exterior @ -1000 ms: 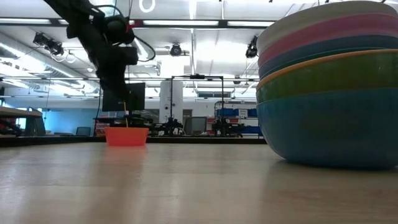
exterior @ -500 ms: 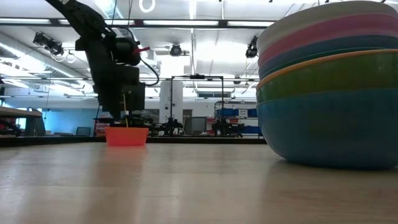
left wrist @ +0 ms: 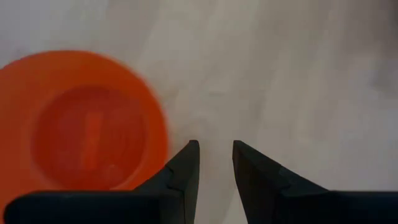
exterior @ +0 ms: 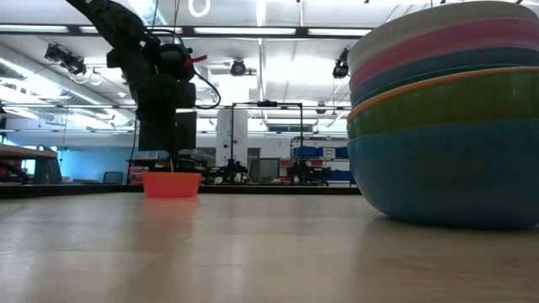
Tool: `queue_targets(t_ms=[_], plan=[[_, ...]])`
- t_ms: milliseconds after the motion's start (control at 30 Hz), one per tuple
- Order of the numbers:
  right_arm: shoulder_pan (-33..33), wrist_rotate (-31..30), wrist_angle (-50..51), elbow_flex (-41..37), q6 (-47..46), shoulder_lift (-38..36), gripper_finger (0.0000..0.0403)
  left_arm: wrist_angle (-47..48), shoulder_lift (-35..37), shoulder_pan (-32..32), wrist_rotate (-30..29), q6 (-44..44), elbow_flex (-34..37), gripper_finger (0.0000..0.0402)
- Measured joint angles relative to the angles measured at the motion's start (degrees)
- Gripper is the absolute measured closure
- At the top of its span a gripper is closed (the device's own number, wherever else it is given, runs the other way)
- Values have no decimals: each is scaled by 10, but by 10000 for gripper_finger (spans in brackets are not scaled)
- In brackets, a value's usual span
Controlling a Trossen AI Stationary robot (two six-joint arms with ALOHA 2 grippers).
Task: Nest bowls inside each other
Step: Stack the orange bowl on top of the white bowl
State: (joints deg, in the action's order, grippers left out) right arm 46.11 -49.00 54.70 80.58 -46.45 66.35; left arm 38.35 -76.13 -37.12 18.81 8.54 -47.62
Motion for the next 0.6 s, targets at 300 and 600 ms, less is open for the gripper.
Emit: queue_targets(t_ms=[300,600], plan=[[-2,8,4,0,0,0,236,-12,0,0,93,-25,-4,260],[-2,7,5,0,-4,0,236,-1,-1,0,-77,-4,-4,199]])
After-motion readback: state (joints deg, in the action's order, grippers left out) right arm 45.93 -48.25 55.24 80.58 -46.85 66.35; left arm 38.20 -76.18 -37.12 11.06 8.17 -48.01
